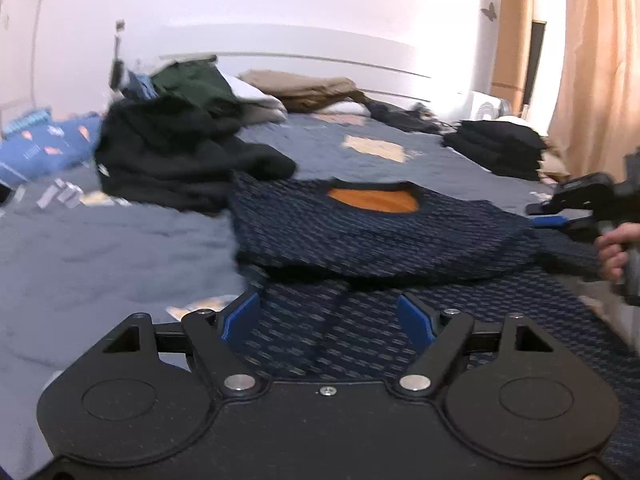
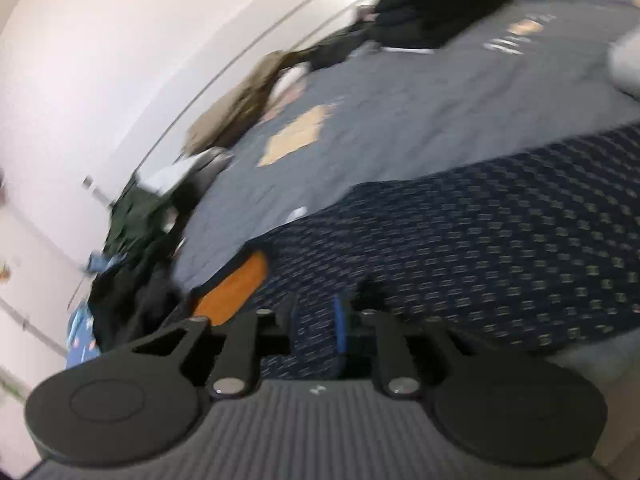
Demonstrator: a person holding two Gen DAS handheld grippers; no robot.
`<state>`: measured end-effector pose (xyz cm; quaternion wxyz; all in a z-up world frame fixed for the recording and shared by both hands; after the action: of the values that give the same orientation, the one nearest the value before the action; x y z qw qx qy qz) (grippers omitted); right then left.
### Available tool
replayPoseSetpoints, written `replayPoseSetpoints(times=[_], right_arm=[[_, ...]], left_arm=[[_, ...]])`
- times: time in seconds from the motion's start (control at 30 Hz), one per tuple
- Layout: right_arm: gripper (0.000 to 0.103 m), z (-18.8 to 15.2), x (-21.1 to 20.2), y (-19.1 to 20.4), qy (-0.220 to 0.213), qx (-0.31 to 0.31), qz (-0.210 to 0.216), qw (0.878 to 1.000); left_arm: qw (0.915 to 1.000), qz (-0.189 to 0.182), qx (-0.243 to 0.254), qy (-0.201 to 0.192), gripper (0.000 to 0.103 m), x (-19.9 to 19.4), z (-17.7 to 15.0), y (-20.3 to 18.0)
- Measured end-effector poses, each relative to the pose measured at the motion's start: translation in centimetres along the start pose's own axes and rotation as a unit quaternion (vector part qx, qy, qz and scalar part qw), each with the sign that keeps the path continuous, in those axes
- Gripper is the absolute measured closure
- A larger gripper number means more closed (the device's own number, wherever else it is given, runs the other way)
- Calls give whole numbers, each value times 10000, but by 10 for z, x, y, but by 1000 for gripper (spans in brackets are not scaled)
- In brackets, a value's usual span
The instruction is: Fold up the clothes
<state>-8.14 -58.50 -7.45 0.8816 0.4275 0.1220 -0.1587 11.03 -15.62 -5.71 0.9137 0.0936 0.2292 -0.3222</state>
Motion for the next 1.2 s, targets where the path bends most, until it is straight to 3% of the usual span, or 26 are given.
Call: replayPoseSetpoints(times=[0.03, 0.1, 0.17, 0.23, 0.43, 0.9, 1.03, 1.1, 1.2], right_arm=[[72, -3, 2, 7, 63, -67, 49, 9999], [67, -10, 7, 20, 254, -147, 222, 9993], [64, -17, 13, 32, 466, -228, 320, 9981], [63, -23, 16, 42, 616, -377, 336, 9968], [60, -36, 32, 50, 993, -468, 288, 9935], [58, -55, 42, 62, 1258, -520, 325, 9902], [58, -56, 45, 64, 1294, -540, 317, 9896], [57, -55, 44, 62, 1267, -502, 305, 9902], [57, -52, 41, 59, 1230, -457, 293, 9909]], left_arm=[[10000, 79, 18, -33, 30, 2, 2, 4], [9998, 203, -41, 0, 51, 14, 6, 14], [9992, 335, -121, 157, 62, 29, 9, 22], [9989, 402, -14, 242, 67, 44, 11, 23], [9966, 600, 372, 413, 67, 81, 12, 17], [9903, 861, 879, 652, 67, 139, 12, 12], [9919, 956, 582, 597, 65, 135, 15, 35], [9941, 802, 181, 713, 65, 136, 17, 53], [9956, 640, -23, 690, 65, 134, 20, 60]])
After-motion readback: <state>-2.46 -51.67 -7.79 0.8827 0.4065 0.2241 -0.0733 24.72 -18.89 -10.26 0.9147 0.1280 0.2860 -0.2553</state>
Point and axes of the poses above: each gripper's, at about its wrist camera, not at the fingertips, and x roughly the way its jaws point, y to its left, z to its top, the point moved 1 cm from there along x, roughly the way its jaws point, and after that the axes turned 12 degrees about z, right-handed, at the moved point
